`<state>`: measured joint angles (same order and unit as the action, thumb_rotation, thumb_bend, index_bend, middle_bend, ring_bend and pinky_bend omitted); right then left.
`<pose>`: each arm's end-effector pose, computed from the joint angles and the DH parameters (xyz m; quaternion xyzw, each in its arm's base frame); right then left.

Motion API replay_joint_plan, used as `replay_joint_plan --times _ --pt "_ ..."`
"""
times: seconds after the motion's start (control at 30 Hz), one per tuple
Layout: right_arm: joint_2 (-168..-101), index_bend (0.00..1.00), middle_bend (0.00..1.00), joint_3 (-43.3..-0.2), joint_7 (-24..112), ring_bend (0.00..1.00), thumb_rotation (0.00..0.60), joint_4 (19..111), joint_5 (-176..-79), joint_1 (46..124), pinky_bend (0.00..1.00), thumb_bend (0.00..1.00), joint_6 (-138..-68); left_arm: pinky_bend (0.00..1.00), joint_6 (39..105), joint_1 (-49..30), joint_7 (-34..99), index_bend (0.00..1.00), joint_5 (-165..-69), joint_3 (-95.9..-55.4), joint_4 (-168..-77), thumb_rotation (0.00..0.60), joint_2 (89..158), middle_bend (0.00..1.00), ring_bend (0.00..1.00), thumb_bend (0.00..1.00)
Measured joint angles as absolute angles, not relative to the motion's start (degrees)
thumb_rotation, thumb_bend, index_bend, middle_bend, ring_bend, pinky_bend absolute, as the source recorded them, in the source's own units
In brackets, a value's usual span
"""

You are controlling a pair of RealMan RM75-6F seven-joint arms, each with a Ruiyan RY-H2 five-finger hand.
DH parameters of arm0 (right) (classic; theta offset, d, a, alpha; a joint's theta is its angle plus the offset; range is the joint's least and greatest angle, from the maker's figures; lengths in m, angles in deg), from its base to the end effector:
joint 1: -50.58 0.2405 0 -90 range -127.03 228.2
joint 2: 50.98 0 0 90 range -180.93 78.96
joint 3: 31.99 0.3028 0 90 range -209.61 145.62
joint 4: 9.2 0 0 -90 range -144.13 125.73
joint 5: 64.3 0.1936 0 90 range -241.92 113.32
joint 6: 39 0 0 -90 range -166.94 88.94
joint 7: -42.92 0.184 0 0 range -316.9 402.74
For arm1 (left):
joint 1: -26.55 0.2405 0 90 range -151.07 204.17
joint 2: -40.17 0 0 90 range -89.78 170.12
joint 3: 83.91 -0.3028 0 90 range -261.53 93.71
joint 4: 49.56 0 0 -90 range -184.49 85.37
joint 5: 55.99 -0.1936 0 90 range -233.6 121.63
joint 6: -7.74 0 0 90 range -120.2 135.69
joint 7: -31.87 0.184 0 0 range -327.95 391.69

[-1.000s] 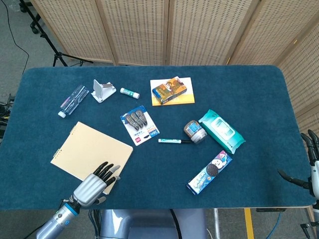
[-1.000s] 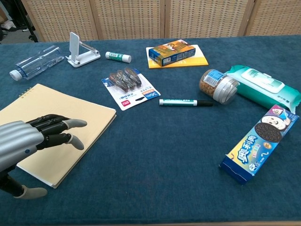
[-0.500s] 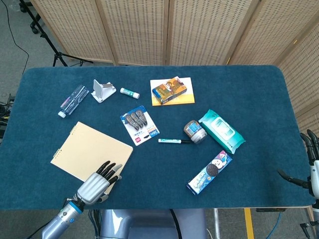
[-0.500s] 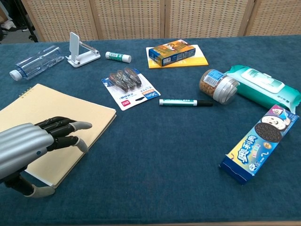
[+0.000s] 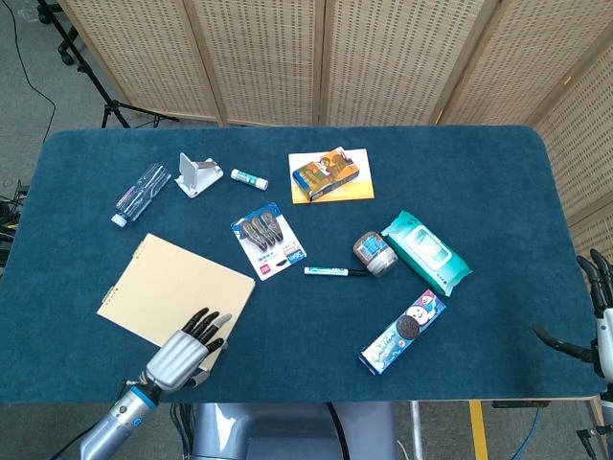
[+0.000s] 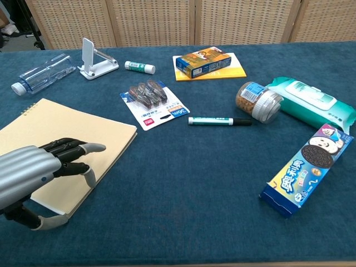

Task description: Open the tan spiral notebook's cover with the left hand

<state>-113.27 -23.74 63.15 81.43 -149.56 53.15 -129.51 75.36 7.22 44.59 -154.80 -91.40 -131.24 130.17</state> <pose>-0.3461 -0.2248 0.2424 0.4889 -0.4183 0.5215 0.5604 -0.2536 0.2291 -0.0438 -0.8061 -0.3266 -0.3613 0.3361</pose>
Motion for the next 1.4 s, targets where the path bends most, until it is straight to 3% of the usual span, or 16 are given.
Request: replay_joint_plan --times 0.23,0.37,0.77,1.07,1.4 --pt "-113.3 0.07 0.00 -23.8 63.0 0.00 0.600 81.5 -149.6 53.2 0.00 0.00 -129.4 0.00 75.8 7.3 43.8 0.45 -154.4 -91.6 -130.5 0.600 130.1 0.00 0.00 0.31" --pt "-113.3 0.07 0.00 -23.8 62.9 0.00 0.600 81.6 -149.6 53.2 0.00 0.00 -129.4 0.00 75.8 7.2 43.1 0.53 -154.1 -91.6 -130.3 0.600 130.2 0.00 0.00 0.40" --pt "-113.2 0.07 0.00 -23.9 63.2 0.00 0.600 81.6 -149.7 53.2 0.00 0.00 -129.3 0.00 77.2 7.3 40.4 0.72 -153.8 -91.7 -129.8 0.600 129.9 0.00 0.00 0.47" --pt "-113.2 0.07 0.00 -23.9 63.2 0.00 0.600 81.6 -149.7 53.2 0.00 0.00 -129.2 0.00 79.3 7.4 34.8 0.77 -154.3 -91.6 -129.9 0.600 129.1 0.00 0.00 0.49" --pt "-113.1 0.07 0.00 -24.1 63.1 0.00 0.600 81.7 -150.0 53.2 0.00 0.00 -129.3 0.00 83.9 7.8 17.3 0.79 -154.6 -91.8 -132.7 0.600 123.9 0.00 0.00 0.52"
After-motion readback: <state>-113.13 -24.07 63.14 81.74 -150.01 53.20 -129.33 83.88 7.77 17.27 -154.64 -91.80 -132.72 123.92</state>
